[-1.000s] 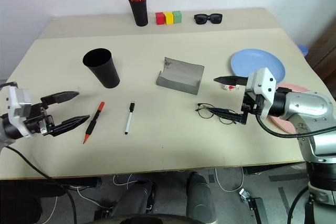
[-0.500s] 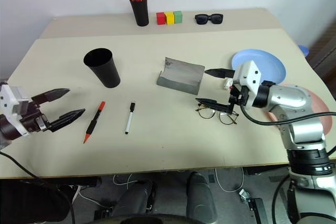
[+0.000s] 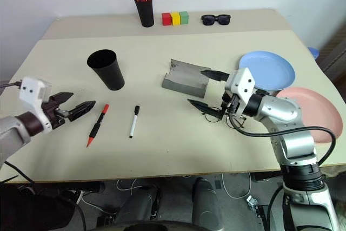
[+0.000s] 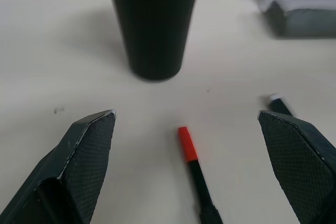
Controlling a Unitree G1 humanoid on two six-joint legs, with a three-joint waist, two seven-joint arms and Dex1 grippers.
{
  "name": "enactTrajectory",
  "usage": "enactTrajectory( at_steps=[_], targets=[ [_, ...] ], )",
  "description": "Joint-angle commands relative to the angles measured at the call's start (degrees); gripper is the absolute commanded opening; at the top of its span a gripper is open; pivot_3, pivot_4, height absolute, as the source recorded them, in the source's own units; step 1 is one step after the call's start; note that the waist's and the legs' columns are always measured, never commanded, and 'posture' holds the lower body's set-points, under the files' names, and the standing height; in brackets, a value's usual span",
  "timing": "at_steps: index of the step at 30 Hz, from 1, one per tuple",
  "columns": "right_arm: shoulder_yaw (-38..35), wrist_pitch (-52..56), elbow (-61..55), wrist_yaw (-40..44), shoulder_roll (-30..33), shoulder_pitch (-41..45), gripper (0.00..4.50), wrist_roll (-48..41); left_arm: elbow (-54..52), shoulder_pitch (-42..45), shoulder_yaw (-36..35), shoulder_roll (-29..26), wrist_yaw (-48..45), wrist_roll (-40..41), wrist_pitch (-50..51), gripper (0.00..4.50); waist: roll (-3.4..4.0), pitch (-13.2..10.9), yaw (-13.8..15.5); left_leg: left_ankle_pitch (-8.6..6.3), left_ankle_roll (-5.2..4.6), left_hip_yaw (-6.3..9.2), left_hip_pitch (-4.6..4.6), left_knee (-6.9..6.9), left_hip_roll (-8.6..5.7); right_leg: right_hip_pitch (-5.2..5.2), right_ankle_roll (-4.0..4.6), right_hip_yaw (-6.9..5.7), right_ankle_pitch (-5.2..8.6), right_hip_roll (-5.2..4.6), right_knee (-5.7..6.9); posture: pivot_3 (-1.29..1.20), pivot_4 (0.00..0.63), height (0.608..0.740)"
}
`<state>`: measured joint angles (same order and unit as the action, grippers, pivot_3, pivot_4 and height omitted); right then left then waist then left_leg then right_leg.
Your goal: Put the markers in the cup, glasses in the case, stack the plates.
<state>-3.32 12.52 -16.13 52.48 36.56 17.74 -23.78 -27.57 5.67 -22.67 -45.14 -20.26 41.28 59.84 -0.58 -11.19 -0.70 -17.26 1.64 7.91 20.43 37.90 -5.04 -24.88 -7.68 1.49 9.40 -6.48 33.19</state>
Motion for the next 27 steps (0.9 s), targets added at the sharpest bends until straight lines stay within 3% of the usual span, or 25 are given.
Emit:
enactTrajectory(
  at_steps=[1, 7, 19, 23, 27],
  targets=[
    [-0.65, -0.19, -3.32, -2.0, -0.52, -0.33, 4.44, -0.01, -3.32, 2.72, 0.71, -0.61, 4.61, 1.95, 10.77, 4.5, 0.0, 0.0, -0.11, 0.0, 0.0, 0.0, 0.0, 0.0, 0.0, -0.02, 0.0, 0.0, 0.0, 0.0, 0.01, 0.0, 0.15, 0.74],
    [-1.32, -1.0, -3.88, -2.73, 0.04, -2.62, 4.44, 0.19, -1.7, 10.81, -0.6, -0.1, 8.56, 3.13, 31.48, 4.5, -0.01, 0.0, -0.11, 0.0, 0.01, 0.01, -0.02, -0.01, -0.01, -0.03, 0.0, -0.01, 0.01, 0.04, 0.07, 0.0, 0.15, 0.74],
    [-1.99, -1.03, -4.68, -3.1, 0.98, -4.2, 4.44, 0.23, 0.43, 6.1, 1.4, 1.36, 14.9, 12.48, 32.66, 4.5, -0.01, 0.0, 0.09, -0.01, 0.1, 0.03, -0.02, -0.01, 0.0, -0.03, 0.02, 0.0, 0.01, 0.02, 0.06, 0.0, 0.15, 0.74],
    [-2.06, -0.89, -5.22, -3.4, 1.18, -4.89, 4.5, 0.26, 0.76, 7.67, 2.12, 3.43, 17.22, 10.88, 32.66, 3.16, -0.01, 0.01, 0.08, 0.0, 0.11, 0.03, -0.04, -0.01, -0.01, -0.01, 0.02, 0.0, 0.01, 0.01, 0.05, 0.0, 0.15, 0.74],
    [-1.85, -0.96, -5.16, -3.61, 1.32, -4.92, 4.5, 0.56, 1.76, 10.12, 2.82, 6.43, 18.64, 8.94, 32.66, 1.08, -0.03, 0.01, 0.13, 0.01, 0.12, 0.03, -0.02, 0.0, -0.02, 0.0, 0.01, -0.01, 0.01, 0.0, 0.04, 0.0, 0.15, 0.74]
  ],
)
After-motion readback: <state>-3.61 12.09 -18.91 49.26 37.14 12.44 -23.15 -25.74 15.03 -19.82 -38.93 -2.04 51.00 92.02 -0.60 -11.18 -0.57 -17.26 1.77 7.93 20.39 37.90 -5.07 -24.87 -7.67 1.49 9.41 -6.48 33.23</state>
